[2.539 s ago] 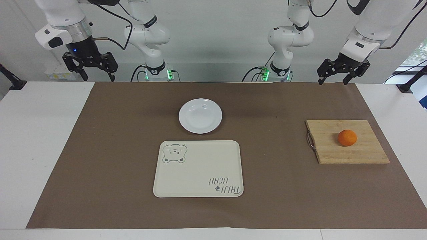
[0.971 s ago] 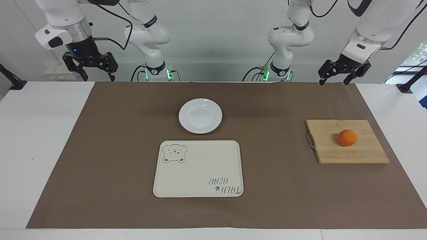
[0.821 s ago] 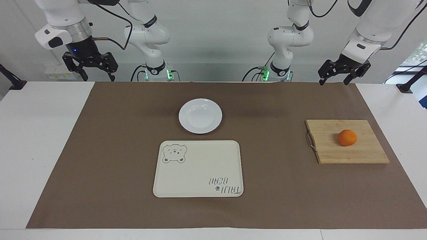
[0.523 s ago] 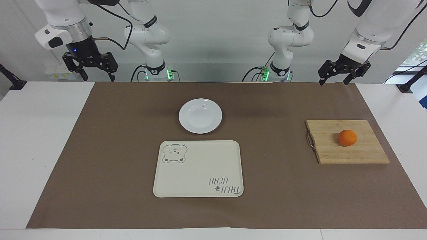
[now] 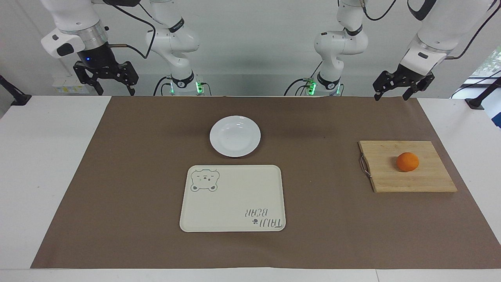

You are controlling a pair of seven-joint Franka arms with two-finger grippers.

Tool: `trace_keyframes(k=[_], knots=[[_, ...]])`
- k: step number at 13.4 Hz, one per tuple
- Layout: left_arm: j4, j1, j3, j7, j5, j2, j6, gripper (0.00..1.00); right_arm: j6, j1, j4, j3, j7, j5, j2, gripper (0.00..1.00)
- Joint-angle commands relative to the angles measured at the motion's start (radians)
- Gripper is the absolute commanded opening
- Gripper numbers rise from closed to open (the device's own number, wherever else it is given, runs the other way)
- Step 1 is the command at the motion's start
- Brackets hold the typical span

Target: Place orange and plate with both arms

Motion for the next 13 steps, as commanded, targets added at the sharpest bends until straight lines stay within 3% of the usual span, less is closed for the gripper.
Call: trace_keyframes(k=[1, 6, 13], knots=[[-0.088, 0.034, -0.004, 0.036, 0.013, -0.051, 0.058, 1.00, -0.018, -0.006, 0.007, 0.002, -0.022, -0.007, -0.003, 1.00], [-0.149, 0.170, -0.006, 0.210, 0.013, -0.025, 0.193, 1.00, -0.018, -0.006, 0.007, 0.002, -0.024, -0.007, -0.003, 1.00], [-0.152, 0.308, -0.004, 0.414, 0.013, 0.105, 0.323, 1.00, -0.018, -0.006, 0.007, 0.002, -0.024, -0.007, -0.003, 1.00]])
